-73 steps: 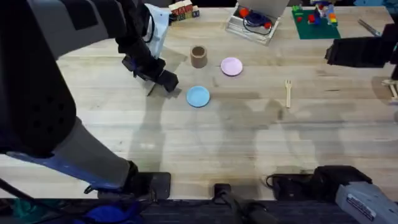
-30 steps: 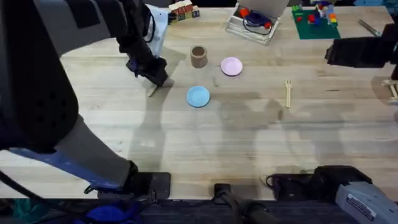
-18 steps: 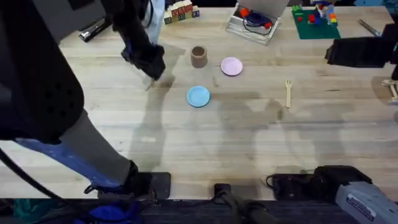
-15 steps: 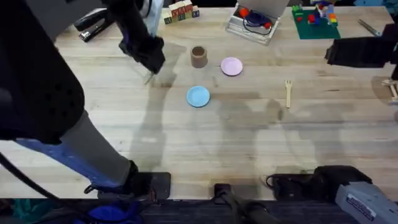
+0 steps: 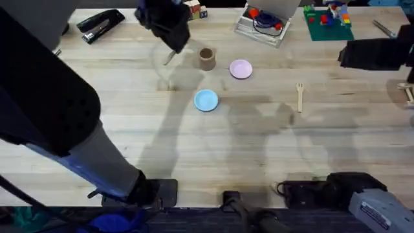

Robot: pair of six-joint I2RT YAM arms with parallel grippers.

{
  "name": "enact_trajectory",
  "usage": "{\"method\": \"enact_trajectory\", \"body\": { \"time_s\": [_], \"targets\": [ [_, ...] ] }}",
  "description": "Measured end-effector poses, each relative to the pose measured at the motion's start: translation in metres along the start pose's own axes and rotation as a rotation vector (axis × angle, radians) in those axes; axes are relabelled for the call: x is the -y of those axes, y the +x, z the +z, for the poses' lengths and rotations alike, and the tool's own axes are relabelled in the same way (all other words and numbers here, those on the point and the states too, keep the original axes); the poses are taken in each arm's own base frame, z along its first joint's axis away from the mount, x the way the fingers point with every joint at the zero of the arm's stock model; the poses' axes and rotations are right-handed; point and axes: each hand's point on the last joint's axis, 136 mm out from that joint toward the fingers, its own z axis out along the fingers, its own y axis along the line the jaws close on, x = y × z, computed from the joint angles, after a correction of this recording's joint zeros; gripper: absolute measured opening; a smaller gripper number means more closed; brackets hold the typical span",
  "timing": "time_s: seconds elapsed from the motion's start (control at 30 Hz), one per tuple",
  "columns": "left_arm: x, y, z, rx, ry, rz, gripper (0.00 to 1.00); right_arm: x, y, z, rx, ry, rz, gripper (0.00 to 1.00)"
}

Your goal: Pick up a utensil and set it on the pink plate, then put the other utensil in the container.

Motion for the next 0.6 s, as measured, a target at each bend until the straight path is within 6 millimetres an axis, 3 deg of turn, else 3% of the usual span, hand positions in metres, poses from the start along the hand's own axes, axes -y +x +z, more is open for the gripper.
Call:
{"method": "enact_trajectory", "body": {
  "time_s": [0.4,0.6],
  "targets": [
    [0.083,-0.020,0.002,0.050,0.034,0.122,0.041,0.000,0.000,0.000,0.000,0.000,0.000,0.996],
    [0.106,-0.035,0.001,0.113,0.047,0.132,0.041,0.000,0.000,0.000,0.000,0.000,0.000,0.996]
  ]
}}
